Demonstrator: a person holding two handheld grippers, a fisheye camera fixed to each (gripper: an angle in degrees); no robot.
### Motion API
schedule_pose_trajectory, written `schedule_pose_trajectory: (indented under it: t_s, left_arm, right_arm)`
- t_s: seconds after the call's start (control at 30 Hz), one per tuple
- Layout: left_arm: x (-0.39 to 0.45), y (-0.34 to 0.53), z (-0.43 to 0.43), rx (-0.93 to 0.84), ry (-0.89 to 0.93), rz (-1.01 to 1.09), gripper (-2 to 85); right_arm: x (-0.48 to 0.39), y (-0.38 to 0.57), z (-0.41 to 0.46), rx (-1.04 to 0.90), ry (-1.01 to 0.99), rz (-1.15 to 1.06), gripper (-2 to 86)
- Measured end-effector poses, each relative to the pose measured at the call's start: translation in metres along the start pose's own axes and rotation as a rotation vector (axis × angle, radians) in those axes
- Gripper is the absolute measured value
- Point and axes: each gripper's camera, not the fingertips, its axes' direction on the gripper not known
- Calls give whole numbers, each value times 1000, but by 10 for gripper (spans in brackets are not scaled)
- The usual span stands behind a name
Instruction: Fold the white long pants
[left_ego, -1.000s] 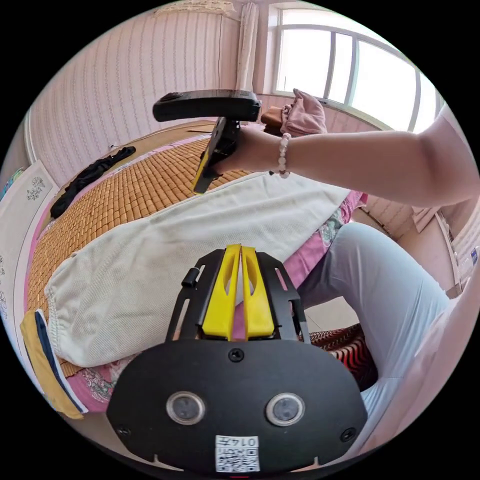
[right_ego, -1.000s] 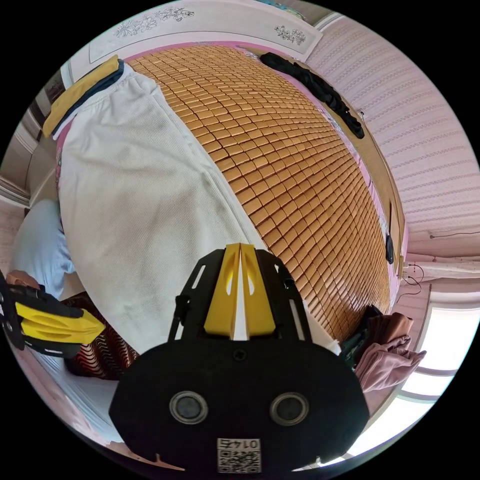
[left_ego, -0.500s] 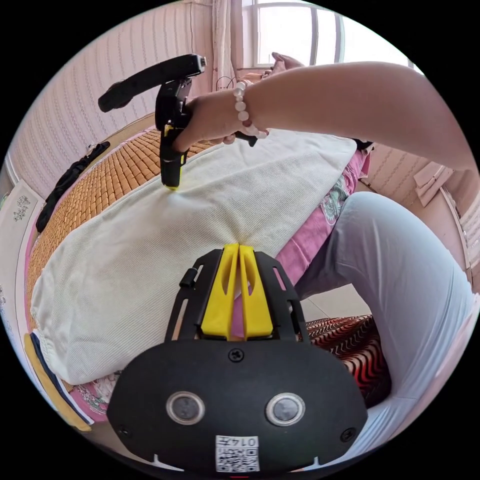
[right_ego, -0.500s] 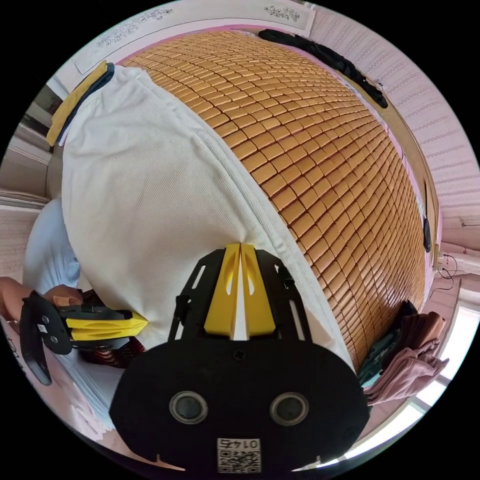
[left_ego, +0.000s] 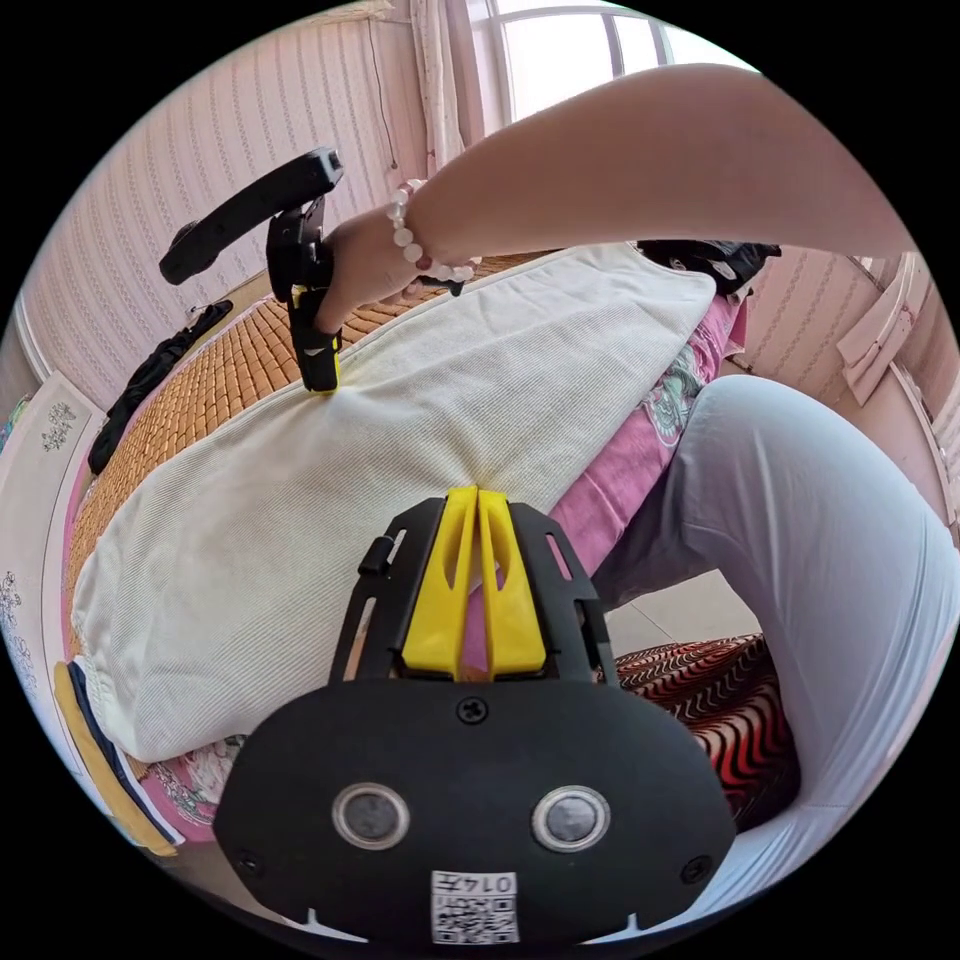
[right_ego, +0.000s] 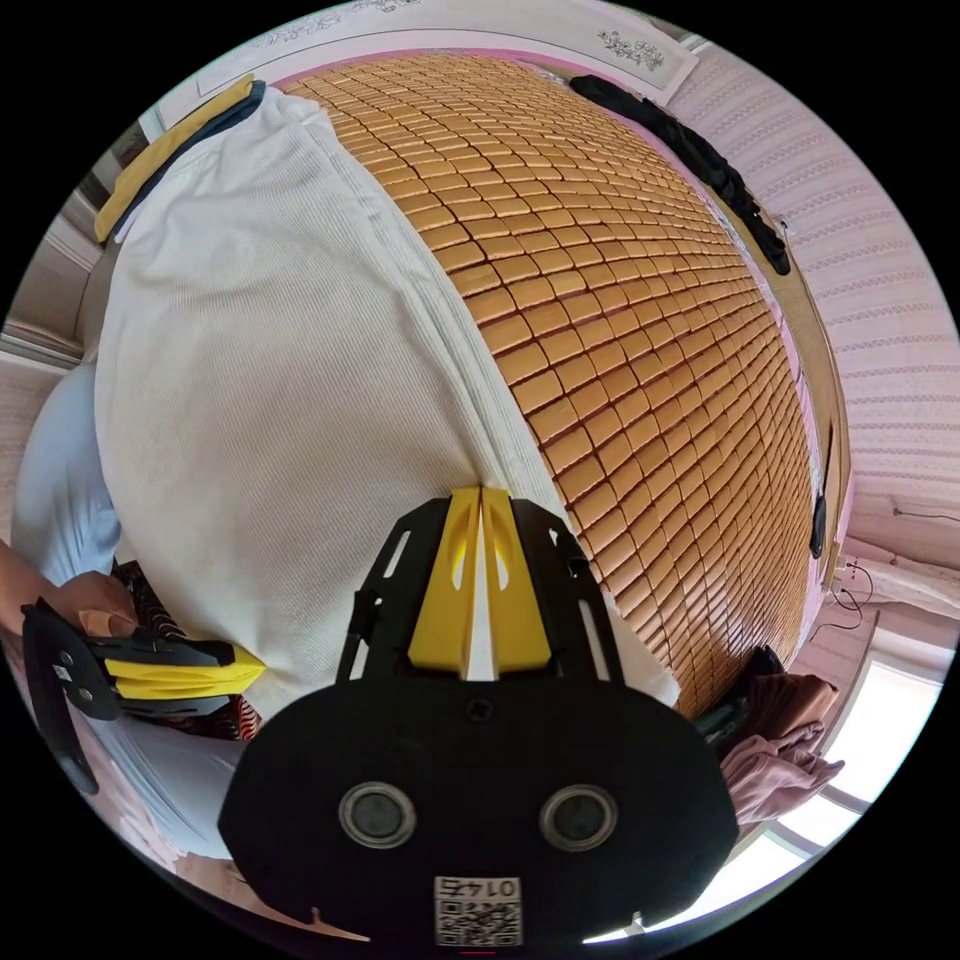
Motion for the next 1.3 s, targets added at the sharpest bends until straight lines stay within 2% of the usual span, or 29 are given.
schedule_pose_trajectory:
  t_s: [0.3, 0.5, 0.6, 0.7, 0.77, 0.83, 0.9, 0.97, 1.03, 1.13, 1.3]
  left_arm:
    - [7, -32, 9, -15, 9, -15, -10]
    - [10, -54, 14, -8, 26, -17, -10]
    - [5, -74, 16, -51, 71, -16, -8]
    - [-3, -97, 16, -83, 155, -2, -5]
    - [-9, -121, 5, -28, 238, -6, 0]
    - [-11, -144, -5, 31, 246, -1, 14]
    - [-7, -172, -7, 54, 232, 34, 46]
    - [0, -217, 4, 39, 234, 71, 86]
    - [6, -253, 12, 44, 288, 81, 95]
    - [27, -314, 20, 70, 319, 128, 106]
    - [81, -412, 46, 69, 280, 288, 120]
  right_arm:
    - [0, 59, 17, 54, 46, 24, -10]
    - [16, 115, 25, 116, -16, 136, -9]
    - [38, 171, 20, 152, -9, 388, -4]
    - [60, 273, 1, 276, 24, 680, 15]
    - [73, 375, -3, 335, 13, 903, 100]
    - [78, 458, 4, 334, 8, 1080, 144]
    - [78, 547, 15, 365, 6, 1340, 158]
    - [68, 656, 33, 556, -5, 1683, 166]
    - [66, 710, 55, 596, 7, 1849, 175]
    - [80, 759, 85, 510, -39, 1902, 172]
    - [70, 823, 95, 638, -53, 1956, 159]
